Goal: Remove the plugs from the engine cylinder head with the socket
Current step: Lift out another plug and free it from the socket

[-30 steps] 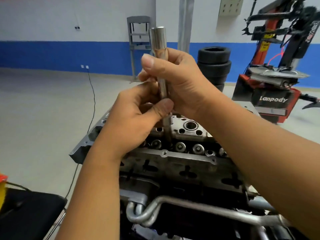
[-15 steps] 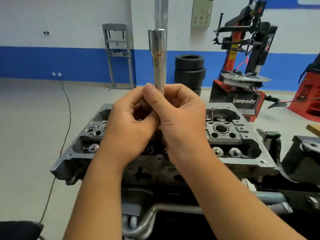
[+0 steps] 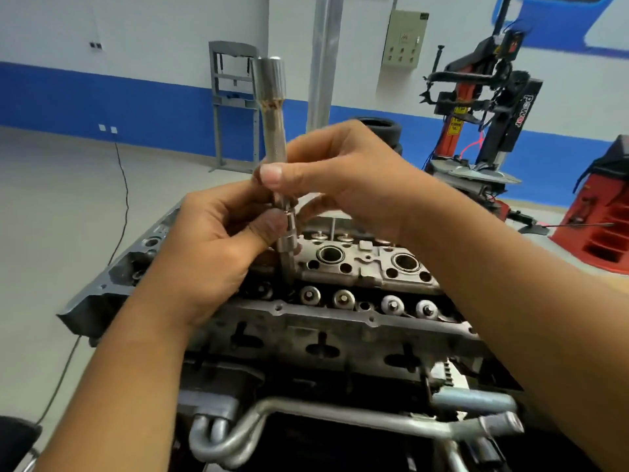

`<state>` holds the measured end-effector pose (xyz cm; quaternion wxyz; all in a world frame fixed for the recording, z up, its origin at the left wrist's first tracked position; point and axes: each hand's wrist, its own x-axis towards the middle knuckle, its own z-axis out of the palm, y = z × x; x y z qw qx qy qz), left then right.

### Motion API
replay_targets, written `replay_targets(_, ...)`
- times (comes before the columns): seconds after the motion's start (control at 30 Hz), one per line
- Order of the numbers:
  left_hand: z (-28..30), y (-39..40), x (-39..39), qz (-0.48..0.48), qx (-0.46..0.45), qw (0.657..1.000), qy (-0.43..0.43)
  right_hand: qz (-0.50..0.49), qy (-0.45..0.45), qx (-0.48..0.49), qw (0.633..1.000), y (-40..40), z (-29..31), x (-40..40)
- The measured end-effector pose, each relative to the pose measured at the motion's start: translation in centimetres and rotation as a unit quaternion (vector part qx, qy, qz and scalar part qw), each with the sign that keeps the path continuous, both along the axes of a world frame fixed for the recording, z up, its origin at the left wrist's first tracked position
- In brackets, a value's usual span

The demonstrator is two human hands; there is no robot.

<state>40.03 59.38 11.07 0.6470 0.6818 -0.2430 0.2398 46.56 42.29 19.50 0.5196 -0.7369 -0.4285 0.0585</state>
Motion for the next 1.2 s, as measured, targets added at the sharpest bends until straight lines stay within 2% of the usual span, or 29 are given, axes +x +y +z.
replay_targets(0.1,0.1,-0.5,0.1,0.034,-0.01,0.999,-0.014,0.092,0.061,-0.018,0.994,1.5,2.3,1.6)
replay_targets(0.23,0.2,-0.4,0.2,0.087,-0.043,0.995,-0.024,0.232,0.157,0.034,0.959,4.0,1.3,2.3)
replay_targets(0.43,0.2,-0.6,0.1,0.06,-0.033,0.998,0.004,0.226,0.182,0.094,0.952,3.1,-0.6,3.1)
replay_targets(0.6,0.2,-0.6,-0.5,-0.033,-0.053,0.997,0.045,0.215,0.178,0.089,0.956,2.4,-0.7,2.6)
replay_targets(0.83,0.6,-1.5,-0.4,0.091,-0.024,0.996,-0.008,0.241,0.194,0.081,0.948,2.6,-0.7,3.3)
replay_targets(0.93,0.7,-1.6,-0.4,0.115,0.021,0.993,-0.021,0.244,0.182,0.09,0.948,2.5,-0.5,3.6)
replay_targets(1.0,0.5,-1.4,-0.4,0.1,0.038,0.994,-0.014,0.266,0.171,0.091,0.944,2.2,-0.6,3.8)
replay_targets(1.1,0.3,-1.2,-0.9,0.026,-0.017,0.999,0.024,0.298,0.185,0.083,0.933,1.9,-0.8,3.8)
replay_targets(1.2,0.3,-1.3,-0.9,0.048,0.009,0.999,0.011,0.3,0.212,0.087,0.926,1.8,-0.8,4.1)
